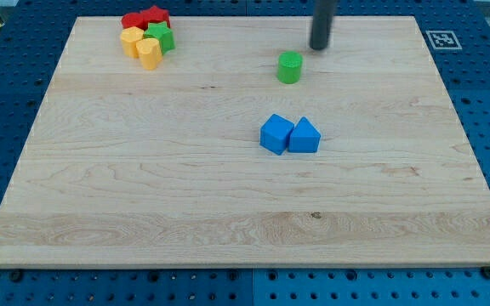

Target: Slide the green circle to the group of blocks

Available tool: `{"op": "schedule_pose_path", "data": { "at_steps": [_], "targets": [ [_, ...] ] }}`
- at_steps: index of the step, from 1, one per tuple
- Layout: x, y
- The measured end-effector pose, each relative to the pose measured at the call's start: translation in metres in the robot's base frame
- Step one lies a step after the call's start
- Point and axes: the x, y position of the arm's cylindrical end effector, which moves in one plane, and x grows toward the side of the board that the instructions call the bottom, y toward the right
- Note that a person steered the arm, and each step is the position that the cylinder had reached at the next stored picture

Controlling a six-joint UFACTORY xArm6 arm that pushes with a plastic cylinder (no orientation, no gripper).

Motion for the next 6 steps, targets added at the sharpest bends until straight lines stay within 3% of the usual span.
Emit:
{"op": "schedule_pose_path", "data": {
  "at_steps": [1, 4, 6],
  "targets": [
    [0.051, -0.012],
    [0.036, -0.062],
    [0.011, -0.13]
  ]
}}
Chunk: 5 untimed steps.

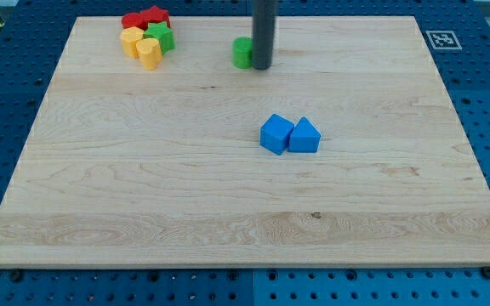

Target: Slide the green circle to the group of blocks

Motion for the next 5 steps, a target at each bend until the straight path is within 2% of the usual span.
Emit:
{"op": "schedule_pose_path", "data": {
  "at_steps": [3, 4, 5],
  "targets": [
    [-0.031, -0.087],
    [-0.029, -0.092],
    [-0.033, -0.04]
  ]
}}
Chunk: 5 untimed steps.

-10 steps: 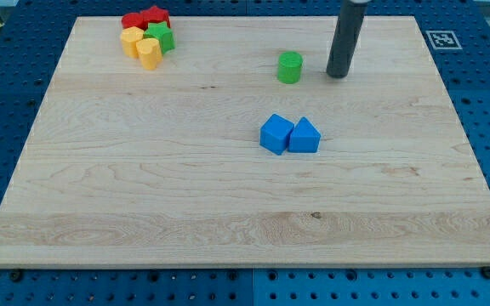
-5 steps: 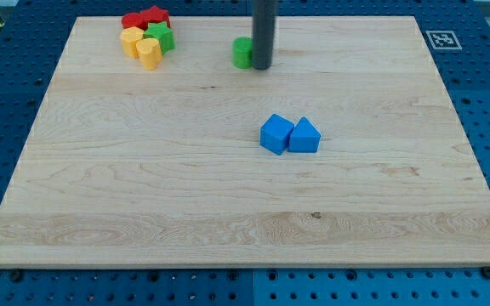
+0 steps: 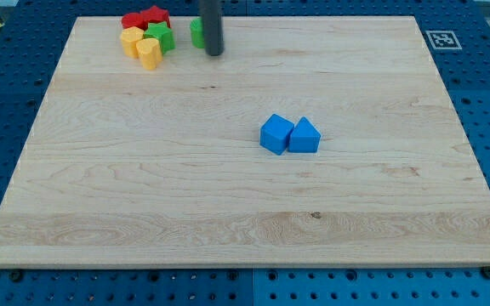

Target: Slide the green circle to the group of blocks

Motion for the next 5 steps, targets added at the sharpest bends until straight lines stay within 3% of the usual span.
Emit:
{"op": "schedule_pose_path", "data": {
  "at_steps": [1, 2, 5],
  "targets": [
    [-0.031, 0.021],
    [-0.051, -0.01],
    [-0.054, -0.048]
  ]
}}
